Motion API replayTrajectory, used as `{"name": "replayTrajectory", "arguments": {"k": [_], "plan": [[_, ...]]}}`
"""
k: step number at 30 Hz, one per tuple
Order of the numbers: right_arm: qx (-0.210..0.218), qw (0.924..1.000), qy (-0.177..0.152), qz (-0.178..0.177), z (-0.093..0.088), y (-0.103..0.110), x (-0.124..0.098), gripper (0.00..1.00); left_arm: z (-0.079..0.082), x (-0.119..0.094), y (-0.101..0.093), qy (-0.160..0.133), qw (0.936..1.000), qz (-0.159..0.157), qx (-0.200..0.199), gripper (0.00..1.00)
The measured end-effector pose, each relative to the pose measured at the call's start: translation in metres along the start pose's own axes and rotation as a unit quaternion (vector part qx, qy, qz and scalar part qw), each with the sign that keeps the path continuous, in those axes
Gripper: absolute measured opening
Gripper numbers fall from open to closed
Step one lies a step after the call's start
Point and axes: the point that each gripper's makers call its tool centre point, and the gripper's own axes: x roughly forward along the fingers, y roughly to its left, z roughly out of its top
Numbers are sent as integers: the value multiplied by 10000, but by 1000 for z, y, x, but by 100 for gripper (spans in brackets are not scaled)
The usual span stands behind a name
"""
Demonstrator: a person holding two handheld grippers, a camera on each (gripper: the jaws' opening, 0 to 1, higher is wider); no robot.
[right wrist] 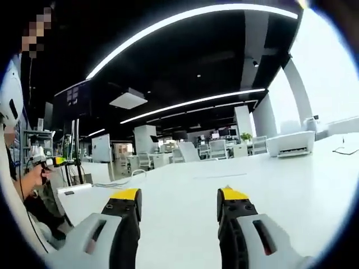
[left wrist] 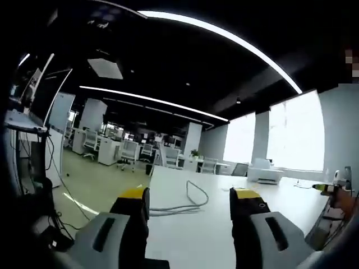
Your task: Pick up the power strip scattered on the table, fix it on the side mounting bracket of the table, and press the switch
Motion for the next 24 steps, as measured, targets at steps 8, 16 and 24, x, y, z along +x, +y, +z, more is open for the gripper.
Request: {"name": "replayTrajectory", "arguments": {"k": [8,16,24], "plan": [[78,10000,36,49,-5,6,3,49,-11,-3,6,228,9997,31,-123,70],[109,9999,11,128,-4,12,8,49,-11,-15,18,324,9993,147,-82,68],[70,9999,-32,142,0,13,10,49,-4,-26,34,486,9985,233,-95,68]]}}
